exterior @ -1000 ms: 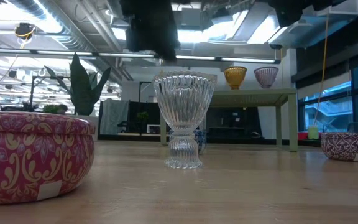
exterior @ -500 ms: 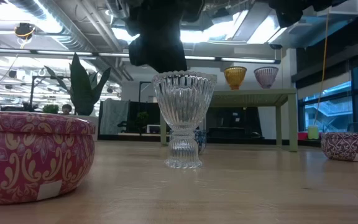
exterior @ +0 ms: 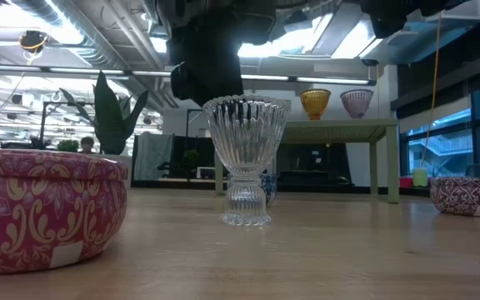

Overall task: Pick & Place candle stick holders
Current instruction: Put the transparent candle holder on the shelf aligned with the brown candle holder

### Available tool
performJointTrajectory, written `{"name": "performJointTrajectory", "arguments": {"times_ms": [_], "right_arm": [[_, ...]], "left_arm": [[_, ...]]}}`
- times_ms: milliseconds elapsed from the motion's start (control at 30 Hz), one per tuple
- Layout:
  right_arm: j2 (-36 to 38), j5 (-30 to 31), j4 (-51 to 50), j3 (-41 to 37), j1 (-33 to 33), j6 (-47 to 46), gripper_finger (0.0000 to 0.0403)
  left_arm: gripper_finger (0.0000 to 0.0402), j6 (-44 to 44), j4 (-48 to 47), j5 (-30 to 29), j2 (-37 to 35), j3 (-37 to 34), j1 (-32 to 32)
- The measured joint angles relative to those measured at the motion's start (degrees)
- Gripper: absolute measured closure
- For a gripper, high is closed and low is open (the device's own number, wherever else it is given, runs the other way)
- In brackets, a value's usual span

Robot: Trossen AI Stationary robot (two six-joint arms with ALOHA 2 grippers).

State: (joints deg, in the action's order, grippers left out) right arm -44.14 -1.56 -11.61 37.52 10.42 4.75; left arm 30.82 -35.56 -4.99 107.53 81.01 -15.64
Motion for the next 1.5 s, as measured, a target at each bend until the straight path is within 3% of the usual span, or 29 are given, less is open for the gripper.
{"name": "performJointTrajectory", "arguments": {"times_ms": [567, 900, 1100, 1300, 1500], "right_arm": [[0.0, 0.0, 0.0, 0.0, 0.0, 0.1, 0.023], [0.0, 0.0, -0.1, 0.0, 0.0, 0.2, 0.023], [0.0, 0.0, -0.1, 0.0, 0.0, 0.2, 0.023], [0.0, 0.0, -0.1, 0.0, 0.0, 0.2, 0.023], [0.0, 0.0, -0.3, 0.0, 0.0, 0.2, 0.023]], "left_arm": [[0.0276, 6.1, -0.7, 3.4, 3.4, 0.0, -0.2], [0.0375, 6.0, -0.3, 3.5, 3.3, 0.8, 0.1], [0.038, 7.5, -0.7, 4.6, 3.1, 1.0, 0.5], [0.0378, 7.5, -6.0, 6.6, 3.0, 8.2, 2.8], [0.0378, 3.1, -17.2, 6.2, 2.9, 20.7, 7.6]]}}
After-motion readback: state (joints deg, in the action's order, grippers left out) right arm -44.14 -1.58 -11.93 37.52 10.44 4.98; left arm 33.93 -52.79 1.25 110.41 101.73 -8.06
